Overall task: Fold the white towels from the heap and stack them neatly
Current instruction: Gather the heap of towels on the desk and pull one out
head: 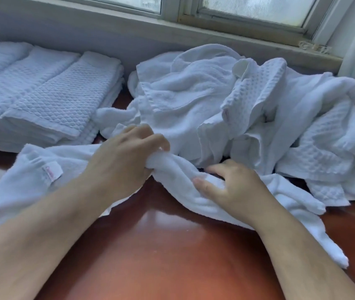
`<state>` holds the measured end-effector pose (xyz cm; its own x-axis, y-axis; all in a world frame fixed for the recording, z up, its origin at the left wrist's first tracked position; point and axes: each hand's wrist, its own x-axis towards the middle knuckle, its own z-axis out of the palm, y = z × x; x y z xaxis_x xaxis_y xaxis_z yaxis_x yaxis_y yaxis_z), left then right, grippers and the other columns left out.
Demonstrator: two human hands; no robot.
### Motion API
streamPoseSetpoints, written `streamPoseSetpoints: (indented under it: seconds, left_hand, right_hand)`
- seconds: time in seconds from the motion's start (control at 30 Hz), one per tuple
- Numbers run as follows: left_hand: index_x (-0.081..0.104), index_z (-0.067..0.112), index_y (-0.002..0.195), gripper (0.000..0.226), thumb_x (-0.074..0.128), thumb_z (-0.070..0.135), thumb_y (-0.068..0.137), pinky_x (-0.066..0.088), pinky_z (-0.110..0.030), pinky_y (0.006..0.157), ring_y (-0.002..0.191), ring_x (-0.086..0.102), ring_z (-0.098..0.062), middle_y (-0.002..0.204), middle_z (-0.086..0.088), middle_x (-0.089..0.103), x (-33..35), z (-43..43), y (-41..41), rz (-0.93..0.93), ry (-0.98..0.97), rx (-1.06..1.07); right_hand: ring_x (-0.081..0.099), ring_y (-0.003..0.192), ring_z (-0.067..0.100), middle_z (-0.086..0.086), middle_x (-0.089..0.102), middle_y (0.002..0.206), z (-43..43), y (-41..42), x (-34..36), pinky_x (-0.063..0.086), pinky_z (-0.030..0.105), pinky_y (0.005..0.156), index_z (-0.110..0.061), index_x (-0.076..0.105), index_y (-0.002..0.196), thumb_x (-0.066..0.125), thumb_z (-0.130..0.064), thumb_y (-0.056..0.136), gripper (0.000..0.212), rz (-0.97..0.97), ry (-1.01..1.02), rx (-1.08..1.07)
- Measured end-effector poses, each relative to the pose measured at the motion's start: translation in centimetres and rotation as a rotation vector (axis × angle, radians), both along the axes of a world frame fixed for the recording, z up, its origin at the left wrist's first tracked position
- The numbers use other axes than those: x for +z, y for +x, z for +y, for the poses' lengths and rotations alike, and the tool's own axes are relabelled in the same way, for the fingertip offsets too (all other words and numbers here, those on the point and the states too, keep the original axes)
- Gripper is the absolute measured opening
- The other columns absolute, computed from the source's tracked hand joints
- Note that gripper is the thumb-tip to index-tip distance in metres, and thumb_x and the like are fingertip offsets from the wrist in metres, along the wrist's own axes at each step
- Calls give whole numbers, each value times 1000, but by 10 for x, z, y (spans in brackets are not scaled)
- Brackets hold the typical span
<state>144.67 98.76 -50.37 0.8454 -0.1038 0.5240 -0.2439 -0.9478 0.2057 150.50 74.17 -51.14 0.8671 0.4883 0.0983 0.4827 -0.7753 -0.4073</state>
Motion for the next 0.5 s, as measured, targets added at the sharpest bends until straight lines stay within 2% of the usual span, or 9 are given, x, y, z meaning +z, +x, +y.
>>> streamPoseSetpoints:
  seconds: [0.07,0.1,0.13,0.2,0.27,0.33,0.4,0.47,0.5]
  left_hand:
    - [62,36,118,53,83,23,71,51,-40,67,101,57,-23,103,10,53,1,2,-2,-18,23,38]
    - [60,38,121,57,83,29,69,49,-37,69,104,56,-22,105,11,52,1,4,-5,-11,40,16]
    - [58,40,123,59,81,39,68,47,-34,71,106,54,-18,108,14,51,3,5,-8,11,48,-19]
    - [53,49,122,62,65,68,65,44,-29,76,104,51,-7,114,23,50,8,8,-17,120,24,-55]
    - [48,54,119,65,53,80,59,42,-24,73,95,52,2,108,27,53,16,13,-21,309,40,2]
    - [51,54,107,55,60,75,58,45,-23,67,83,55,3,92,25,59,24,20,-19,535,148,60]
    - [59,49,89,37,68,70,60,49,-26,64,72,60,2,78,21,65,36,26,-17,710,124,47]
    - [65,44,83,42,64,76,55,55,-31,69,70,64,-2,76,19,68,52,35,-20,791,-16,5]
    - [66,43,83,48,62,79,52,56,-33,71,71,66,-3,77,20,69,61,40,-25,802,-42,-4]
  right_hand:
    - [55,71,1,-17,61,73,-4,0,3,45,28,68,-32,65,81,48,-87,65,59,110,26,-20]
    - [50,61,2,-16,55,64,-6,-1,4,40,26,60,-26,58,71,54,-85,66,59,128,32,-16]
    - [45,56,4,-13,49,60,-6,-1,6,35,25,56,-22,50,65,59,-80,70,59,113,32,-5]
    - [45,61,6,-10,46,65,-5,-2,10,32,21,56,-22,43,63,64,-68,81,53,33,66,31]
    - [48,67,1,-9,50,71,-3,-3,18,36,17,60,-24,48,71,60,-65,87,46,14,106,63]
    - [52,67,-1,-9,56,73,-2,-5,29,37,18,58,-31,52,81,55,-74,84,43,79,57,84]
    - [56,74,0,-14,61,85,-2,-8,41,43,23,64,-40,53,98,61,-85,68,55,149,-107,112]
    - [57,83,1,-18,60,93,-1,-15,51,47,25,65,-44,51,108,70,-86,48,76,172,-339,137]
    - [58,81,3,-17,61,91,-1,-18,57,48,27,63,-41,53,102,73,-85,45,75,160,-416,144]
